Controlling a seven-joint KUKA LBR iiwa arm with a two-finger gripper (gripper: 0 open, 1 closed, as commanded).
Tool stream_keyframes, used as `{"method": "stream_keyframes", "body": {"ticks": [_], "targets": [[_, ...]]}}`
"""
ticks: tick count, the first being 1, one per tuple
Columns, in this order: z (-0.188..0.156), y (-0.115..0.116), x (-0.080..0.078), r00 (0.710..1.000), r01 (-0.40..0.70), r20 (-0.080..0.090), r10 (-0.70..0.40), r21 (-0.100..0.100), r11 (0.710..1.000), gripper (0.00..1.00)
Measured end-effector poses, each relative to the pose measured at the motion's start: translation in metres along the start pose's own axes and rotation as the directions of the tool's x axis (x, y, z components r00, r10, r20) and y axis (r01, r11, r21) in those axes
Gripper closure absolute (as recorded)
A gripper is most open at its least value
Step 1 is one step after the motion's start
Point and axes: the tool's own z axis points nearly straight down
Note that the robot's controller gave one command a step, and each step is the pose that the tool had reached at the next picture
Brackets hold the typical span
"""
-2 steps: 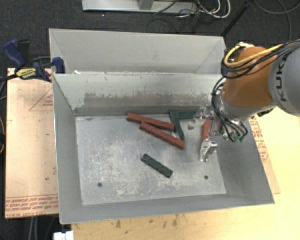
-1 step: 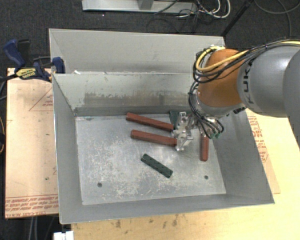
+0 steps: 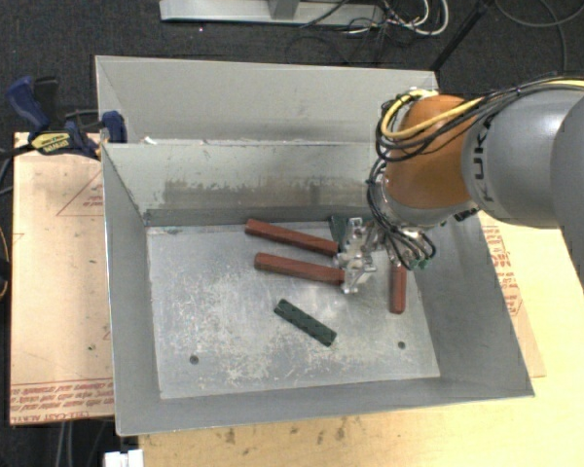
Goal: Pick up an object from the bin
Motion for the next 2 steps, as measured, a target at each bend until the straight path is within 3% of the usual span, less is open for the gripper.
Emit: {"method": "stream_keyframes", "body": {"ticks": [1, 2], "targets": [[-0.1552, 0.0177, -0.0334, 1.0, -0.027, -0.002, 0.027, -0.004, 1.0, 1.0], [-0.1514, 0.0178, -0.0317, 1.0, -0.027, -0.01, 0.027, -0.005, 1.0, 1.0]]}}
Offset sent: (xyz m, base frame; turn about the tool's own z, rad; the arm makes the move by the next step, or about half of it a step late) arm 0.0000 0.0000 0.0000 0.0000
